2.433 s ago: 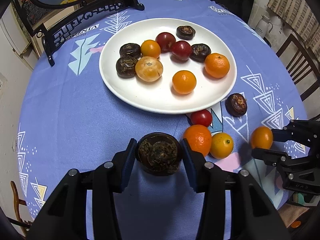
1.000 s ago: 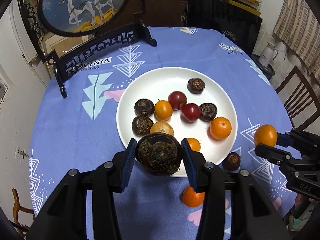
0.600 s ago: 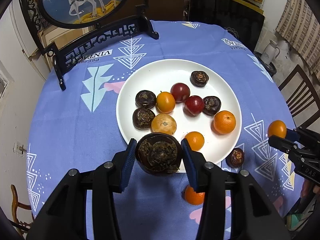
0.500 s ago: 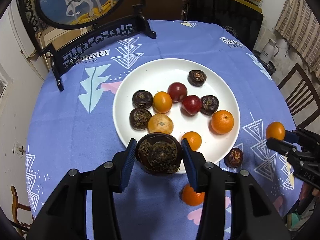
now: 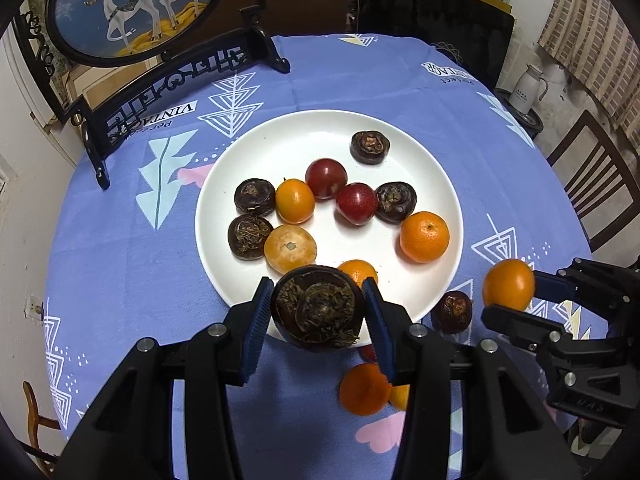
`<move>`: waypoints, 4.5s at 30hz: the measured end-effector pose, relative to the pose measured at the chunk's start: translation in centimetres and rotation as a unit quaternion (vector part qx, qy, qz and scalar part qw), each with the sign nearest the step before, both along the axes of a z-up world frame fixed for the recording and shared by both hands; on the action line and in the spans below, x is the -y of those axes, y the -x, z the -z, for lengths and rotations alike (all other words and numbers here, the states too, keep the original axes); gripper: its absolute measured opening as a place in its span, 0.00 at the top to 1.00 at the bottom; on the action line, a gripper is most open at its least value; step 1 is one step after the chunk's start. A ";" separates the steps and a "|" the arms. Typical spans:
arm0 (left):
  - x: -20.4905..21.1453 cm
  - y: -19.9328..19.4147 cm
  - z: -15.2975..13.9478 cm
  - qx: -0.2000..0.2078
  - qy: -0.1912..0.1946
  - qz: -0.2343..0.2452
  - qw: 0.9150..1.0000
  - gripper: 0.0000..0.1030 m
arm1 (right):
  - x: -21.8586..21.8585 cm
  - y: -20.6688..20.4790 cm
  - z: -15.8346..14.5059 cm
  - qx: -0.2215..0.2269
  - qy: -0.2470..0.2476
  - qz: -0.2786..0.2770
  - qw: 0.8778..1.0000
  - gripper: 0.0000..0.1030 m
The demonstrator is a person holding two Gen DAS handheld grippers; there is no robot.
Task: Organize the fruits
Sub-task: 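Lower the brown fruit onto the plate with the left gripper while the right gripper places the citrus, then grasp a large orange with the left gripper while the right gripper grasps a yellow citrus, then carry the orange over the plate with the left gripper while the right gripper carries the citrus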
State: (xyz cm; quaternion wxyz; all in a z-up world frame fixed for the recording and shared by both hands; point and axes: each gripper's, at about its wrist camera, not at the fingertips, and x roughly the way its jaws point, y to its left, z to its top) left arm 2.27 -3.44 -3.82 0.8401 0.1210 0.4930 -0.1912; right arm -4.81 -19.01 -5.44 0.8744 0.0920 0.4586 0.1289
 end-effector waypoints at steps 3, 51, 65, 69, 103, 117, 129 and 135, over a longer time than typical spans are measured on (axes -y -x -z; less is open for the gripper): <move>0.1 -0.4 0.0 -0.001 0.001 -0.002 1.000 0.57 | -0.2 -0.4 -0.3 0.004 0.000 -0.003 1.000 0.63; 2.2 -10.0 0.7 0.013 -0.022 -0.040 0.999 0.35 | 1.6 -12.9 -0.5 0.011 0.009 0.028 1.000 0.43; -3.4 -2.3 1.8 -0.022 0.004 -0.042 0.999 0.30 | -4.2 1.4 3.9 -0.053 0.029 -0.110 0.992 0.39; -5.3 0.0 3.2 -0.055 0.014 -0.049 0.997 0.30 | -6.1 2.1 6.0 -0.069 0.041 -0.109 0.991 0.39; 0.7 3.7 7.9 -0.094 -0.019 0.044 0.994 0.62 | -3.0 3.6 6.5 -0.087 0.028 -0.046 0.995 0.65; 0.9 4.5 7.4 -0.087 -0.022 0.051 0.995 0.62 | -3.2 3.6 6.8 -0.091 0.024 -0.045 0.995 0.65; 0.0 3.5 5.3 -0.064 -0.015 0.038 0.997 0.62 | -3.4 2.7 4.9 -0.070 0.017 -0.051 0.996 0.65; -0.6 1.7 3.3 -0.040 -0.009 0.019 0.999 0.62 | -2.3 1.1 2.1 -0.035 0.004 -0.034 0.999 0.65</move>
